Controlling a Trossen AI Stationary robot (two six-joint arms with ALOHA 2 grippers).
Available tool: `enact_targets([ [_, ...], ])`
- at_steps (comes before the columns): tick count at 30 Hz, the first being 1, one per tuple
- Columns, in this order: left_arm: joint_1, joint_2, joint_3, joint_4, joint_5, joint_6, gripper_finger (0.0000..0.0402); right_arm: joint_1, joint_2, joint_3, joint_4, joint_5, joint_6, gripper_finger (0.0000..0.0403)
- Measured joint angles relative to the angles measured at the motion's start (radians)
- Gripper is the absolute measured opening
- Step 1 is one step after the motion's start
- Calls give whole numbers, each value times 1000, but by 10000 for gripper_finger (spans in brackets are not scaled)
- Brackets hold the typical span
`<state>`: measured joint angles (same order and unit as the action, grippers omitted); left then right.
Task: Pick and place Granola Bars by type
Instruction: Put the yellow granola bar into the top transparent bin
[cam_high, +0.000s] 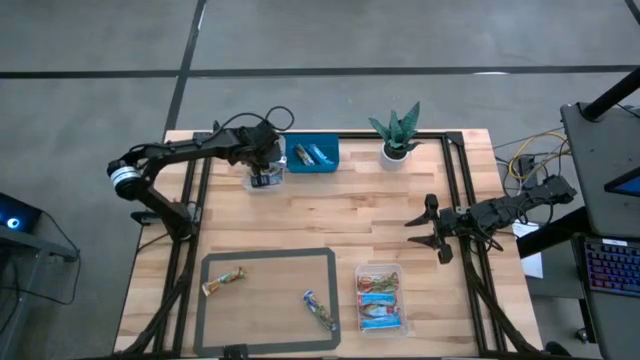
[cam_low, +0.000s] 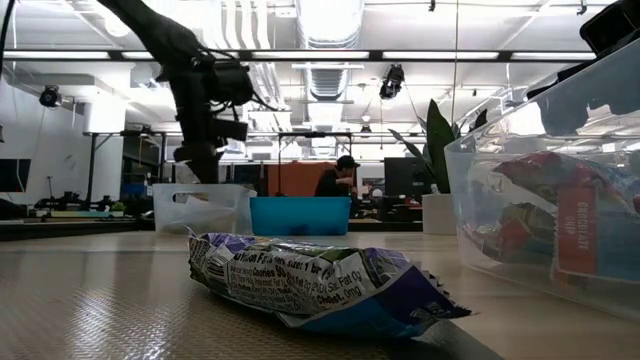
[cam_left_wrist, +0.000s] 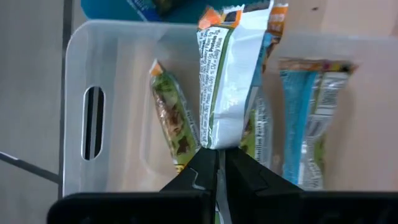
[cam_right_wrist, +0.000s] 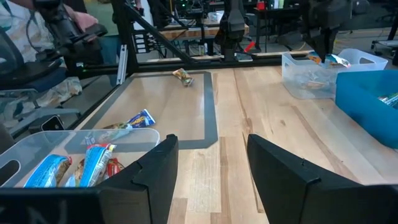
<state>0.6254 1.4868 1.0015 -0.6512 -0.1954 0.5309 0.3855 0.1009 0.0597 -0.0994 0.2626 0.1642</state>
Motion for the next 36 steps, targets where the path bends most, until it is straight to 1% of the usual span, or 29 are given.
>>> enact_targets([
  [10,81,1,-83,120,-1,42,0,0,0,0,0,0,0,183],
  [13,92,10,-105,155,0,44,0,0,0,0,0,0,0,183],
  [19,93,26,-134,172,26,63,0,0,0,0,0,0,0,183],
  [23,89,31,-129,154,56,48,2,0,0,0,0,0,0,183],
  [30,86,33,-81,136,1,34,23,0,0,0,0,0,0,183],
  [32,86,33,-62,125,2,32,30,0,0,0,0,0,0,183],
  [36,86,33,-33,81,41,24,48,0,0,0,0,0,0,183],
])
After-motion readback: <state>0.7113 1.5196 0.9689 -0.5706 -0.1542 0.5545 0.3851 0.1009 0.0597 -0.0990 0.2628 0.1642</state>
